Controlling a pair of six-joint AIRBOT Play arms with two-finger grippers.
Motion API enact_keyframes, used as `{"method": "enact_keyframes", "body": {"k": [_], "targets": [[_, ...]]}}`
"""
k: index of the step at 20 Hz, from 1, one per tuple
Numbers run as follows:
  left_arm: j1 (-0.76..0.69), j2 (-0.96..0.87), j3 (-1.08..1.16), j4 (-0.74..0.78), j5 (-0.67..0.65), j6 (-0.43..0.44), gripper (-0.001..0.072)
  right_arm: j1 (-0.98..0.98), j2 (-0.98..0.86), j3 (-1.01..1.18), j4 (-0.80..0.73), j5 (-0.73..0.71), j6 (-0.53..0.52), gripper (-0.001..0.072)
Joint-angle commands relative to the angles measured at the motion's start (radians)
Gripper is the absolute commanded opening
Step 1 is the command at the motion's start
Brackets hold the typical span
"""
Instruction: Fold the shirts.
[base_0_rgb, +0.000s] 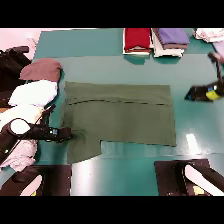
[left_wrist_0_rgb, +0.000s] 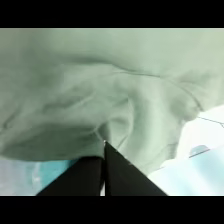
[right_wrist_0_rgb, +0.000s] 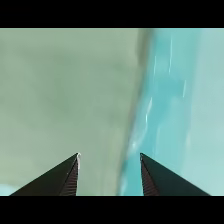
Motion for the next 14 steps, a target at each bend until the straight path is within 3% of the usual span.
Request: {"method": "enact_keyframes", "body": {"k": [1, 2, 6, 7, 8, 14], "targets": [[-0.004, 0.001, 0.050, 0.029, -0.024, 0.014, 0.0020, -0.146, 0.084, -0.296, -0.014, 0.050, -0.025, 0.0524], [-0.004, 0.001, 0.050, 0.029, -0.024, 0.015, 0.0020, -0.189, 0.101, -0.397, -0.011, 0.043, -0.034, 0.0557], [-0.004, 0.001, 0.050, 0.029, -0.024, 0.029, 0.0020, -0.239, 0.113, -0.622, 0.114, -0.021, -0.059, 0.0544], [-0.004, 0.001, 0.050, 0.029, -0.024, 0.029, 0.0020, -0.225, 0.098, -0.601, 0.120, -0.029, -0.060, 0.0471], [-0.004, 0.001, 0.050, 0.030, -0.024, 0.032, 0.0020, -0.200, 0.081, -0.582, 0.127, -0.038, -0.060, 0.0443], [-0.004, 0.001, 0.050, 0.030, -0.029, 0.050, 0.0020, -0.037, -0.079, -0.494, 0.072, -0.079, -0.011, 0.0439]]}}
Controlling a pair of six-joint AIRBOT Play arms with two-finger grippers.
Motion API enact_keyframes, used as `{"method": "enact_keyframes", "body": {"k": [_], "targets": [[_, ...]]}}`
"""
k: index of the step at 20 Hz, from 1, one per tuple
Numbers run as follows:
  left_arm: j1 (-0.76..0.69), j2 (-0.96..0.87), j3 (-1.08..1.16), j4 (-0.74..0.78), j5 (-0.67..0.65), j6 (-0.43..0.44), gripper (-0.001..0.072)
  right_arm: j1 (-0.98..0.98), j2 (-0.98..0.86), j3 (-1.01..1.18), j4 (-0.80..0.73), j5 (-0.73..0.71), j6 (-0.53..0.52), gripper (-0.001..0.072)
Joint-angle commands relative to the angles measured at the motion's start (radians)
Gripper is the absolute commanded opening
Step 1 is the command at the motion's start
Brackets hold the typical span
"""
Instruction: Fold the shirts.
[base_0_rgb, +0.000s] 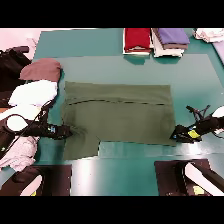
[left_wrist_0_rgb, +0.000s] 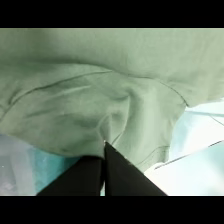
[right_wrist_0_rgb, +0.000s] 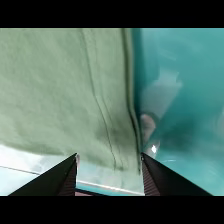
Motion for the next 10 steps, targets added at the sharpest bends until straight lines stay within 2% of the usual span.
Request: {"method": "enact_keyframes", "body": {"k": [1, 2, 3, 5, 6, 8, 10], "targets": [[0.000, 0.001, 0.001, 0.001, -0.002, 0.011, 0.0020, 0.079, -0.070, 0.026, -0.019, -0.027, 0.020, 0.0436], [0.000, 0.001, 0.001, 0.005, -0.001, 0.011, 0.0020, 0.101, -0.072, 0.028, -0.019, -0.035, 0.020, 0.0391], [0.000, 0.001, 0.001, 0.013, -0.002, 0.011, 0.0020, 0.125, -0.068, 0.028, -0.019, -0.046, 0.019, 0.0241], [0.000, 0.001, 0.016, 0.052, -0.039, 0.010, 0.0018, 0.166, -0.029, 0.028, -0.035, -0.053, 0.015, 0.0060], [0.000, 0.002, 0.037, 0.088, -0.082, 0.002, 0.0018, 0.180, 0.003, 0.029, -0.044, -0.044, 0.015, 0.0016], [0.000, 0.042, 0.068, 0.134, -0.155, -0.003, 0.0017, 0.198, 0.085, 0.028, -0.085, 0.003, 0.016, 0.0015], [0.000, 0.154, 0.067, 0.159, -0.208, -0.059, 0.0017, 0.203, 0.179, 0.029, -0.131, 0.076, 0.016, 0.0015]]}}
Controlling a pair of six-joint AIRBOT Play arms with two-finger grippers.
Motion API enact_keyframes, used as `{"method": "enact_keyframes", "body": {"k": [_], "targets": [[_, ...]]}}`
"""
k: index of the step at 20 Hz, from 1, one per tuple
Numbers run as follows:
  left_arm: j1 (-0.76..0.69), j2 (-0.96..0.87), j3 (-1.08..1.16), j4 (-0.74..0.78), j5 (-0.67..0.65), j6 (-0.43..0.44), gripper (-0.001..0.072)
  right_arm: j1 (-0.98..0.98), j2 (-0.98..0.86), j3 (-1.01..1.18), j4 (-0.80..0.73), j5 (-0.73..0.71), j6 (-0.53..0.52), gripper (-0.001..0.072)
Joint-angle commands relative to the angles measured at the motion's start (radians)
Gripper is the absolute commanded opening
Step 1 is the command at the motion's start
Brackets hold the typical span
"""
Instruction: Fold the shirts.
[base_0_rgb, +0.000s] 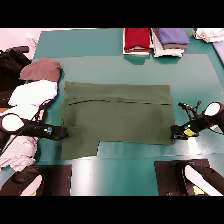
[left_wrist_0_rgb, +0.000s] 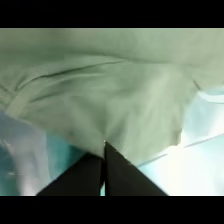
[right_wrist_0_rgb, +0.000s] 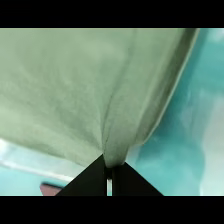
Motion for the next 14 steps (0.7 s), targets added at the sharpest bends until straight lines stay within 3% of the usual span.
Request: {"method": "enact_keyframes", "body": {"k": [1, 4, 6, 9, 14], "targets": [[0.000, 0.138, 0.016, 0.055, -0.143, -0.069, 0.0017, 0.023, 0.142, 0.002, -0.068, 0.101, 0.002, 0.0015], [0.000, 0.232, 0.031, 0.016, -0.326, -0.093, 0.0017, 0.023, 0.272, 0.002, -0.068, 0.148, 0.032, 0.0014], [0.000, 0.232, 0.082, 0.031, -0.372, -0.084, 0.0017, 0.023, 0.327, 0.008, -0.069, 0.166, 0.040, 0.0013], [0.000, 0.185, 0.156, 0.084, -0.209, -0.058, 0.0017, 0.023, 0.300, 0.093, -0.068, 0.133, 0.053, 0.0013], [0.002, -0.090, 0.240, 0.177, 0.100, -0.013, 0.0019, 0.023, 0.047, 0.309, -0.060, -0.015, 0.055, 0.0013]]}}
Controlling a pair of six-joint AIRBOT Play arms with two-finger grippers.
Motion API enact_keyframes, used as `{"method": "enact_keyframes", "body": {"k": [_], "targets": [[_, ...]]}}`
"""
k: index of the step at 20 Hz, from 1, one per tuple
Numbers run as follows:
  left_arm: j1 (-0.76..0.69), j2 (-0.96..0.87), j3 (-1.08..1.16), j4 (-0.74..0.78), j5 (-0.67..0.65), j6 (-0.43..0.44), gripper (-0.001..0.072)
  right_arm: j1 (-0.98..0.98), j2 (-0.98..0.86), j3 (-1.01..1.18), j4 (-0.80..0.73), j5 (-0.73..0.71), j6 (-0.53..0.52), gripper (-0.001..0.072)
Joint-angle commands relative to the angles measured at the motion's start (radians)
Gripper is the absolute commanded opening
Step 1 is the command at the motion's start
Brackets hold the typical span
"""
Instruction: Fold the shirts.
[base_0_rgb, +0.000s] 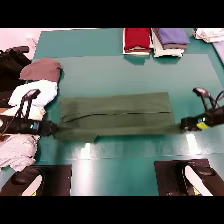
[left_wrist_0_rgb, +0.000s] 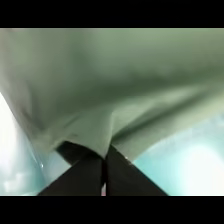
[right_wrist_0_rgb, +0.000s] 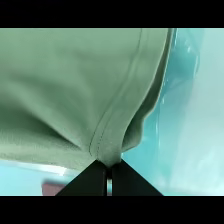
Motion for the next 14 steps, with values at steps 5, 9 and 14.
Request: {"method": "enact_keyframes", "body": {"k": [5, 9, 14], "targets": [[0.003, -0.454, 0.186, 0.076, 0.361, 0.043, 0.0021, 0.000, -0.401, 0.338, 0.032, -0.156, 0.005, 0.0014], [0.003, -0.583, 0.236, 0.072, 0.422, 0.043, 0.0021, 0.000, -0.573, 0.467, 0.160, -0.214, 0.003, 0.0015], [0.003, -0.596, 0.283, 0.069, 0.418, 0.050, 0.0547, -0.021, -0.703, 0.598, 0.237, -0.216, -0.027, 0.0413]]}}
